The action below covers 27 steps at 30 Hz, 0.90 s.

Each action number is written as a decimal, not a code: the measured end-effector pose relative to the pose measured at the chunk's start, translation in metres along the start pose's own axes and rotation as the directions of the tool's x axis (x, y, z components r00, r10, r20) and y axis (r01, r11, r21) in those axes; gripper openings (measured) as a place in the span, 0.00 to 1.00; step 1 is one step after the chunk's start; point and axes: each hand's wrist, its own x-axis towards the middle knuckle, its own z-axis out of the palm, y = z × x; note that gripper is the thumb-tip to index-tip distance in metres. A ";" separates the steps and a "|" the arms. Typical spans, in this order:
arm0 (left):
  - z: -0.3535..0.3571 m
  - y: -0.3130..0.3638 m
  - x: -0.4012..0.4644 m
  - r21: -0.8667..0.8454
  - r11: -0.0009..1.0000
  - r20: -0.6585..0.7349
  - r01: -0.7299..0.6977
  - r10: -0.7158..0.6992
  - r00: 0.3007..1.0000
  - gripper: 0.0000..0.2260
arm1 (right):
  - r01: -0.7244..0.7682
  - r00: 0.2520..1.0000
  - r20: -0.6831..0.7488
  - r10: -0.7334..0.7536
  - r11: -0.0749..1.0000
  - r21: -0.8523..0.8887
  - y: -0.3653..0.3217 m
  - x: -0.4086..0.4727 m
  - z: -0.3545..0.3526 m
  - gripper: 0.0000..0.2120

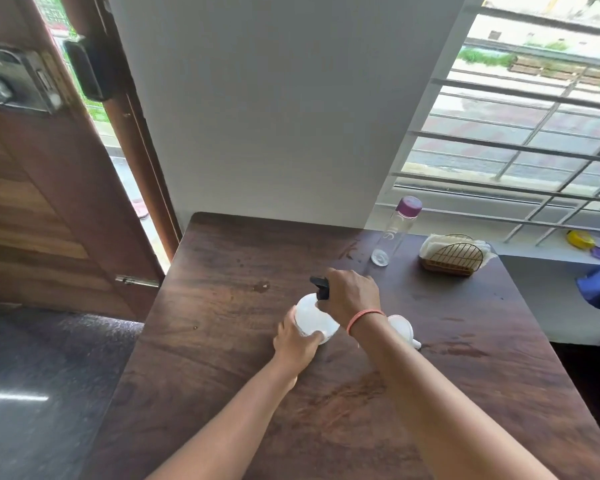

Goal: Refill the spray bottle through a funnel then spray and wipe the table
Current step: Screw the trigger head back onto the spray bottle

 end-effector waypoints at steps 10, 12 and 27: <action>-0.007 0.027 0.052 0.319 0.890 0.254 -0.326 0.251 0.934 0.36 | 0.028 0.998 0.046 -0.030 0.999 0.038 0.011 -0.003 -0.004 0.11; 0.003 0.017 0.067 0.317 0.883 0.284 -0.346 0.259 0.923 0.30 | 0.012 0.999 0.038 -0.013 1.000 0.028 0.010 -0.002 -0.002 0.14; 0.021 0.010 0.006 0.205 0.965 0.085 -0.164 0.150 0.985 0.42 | -0.138 0.990 0.024 0.139 0.989 -0.045 0.028 0.010 -0.008 0.08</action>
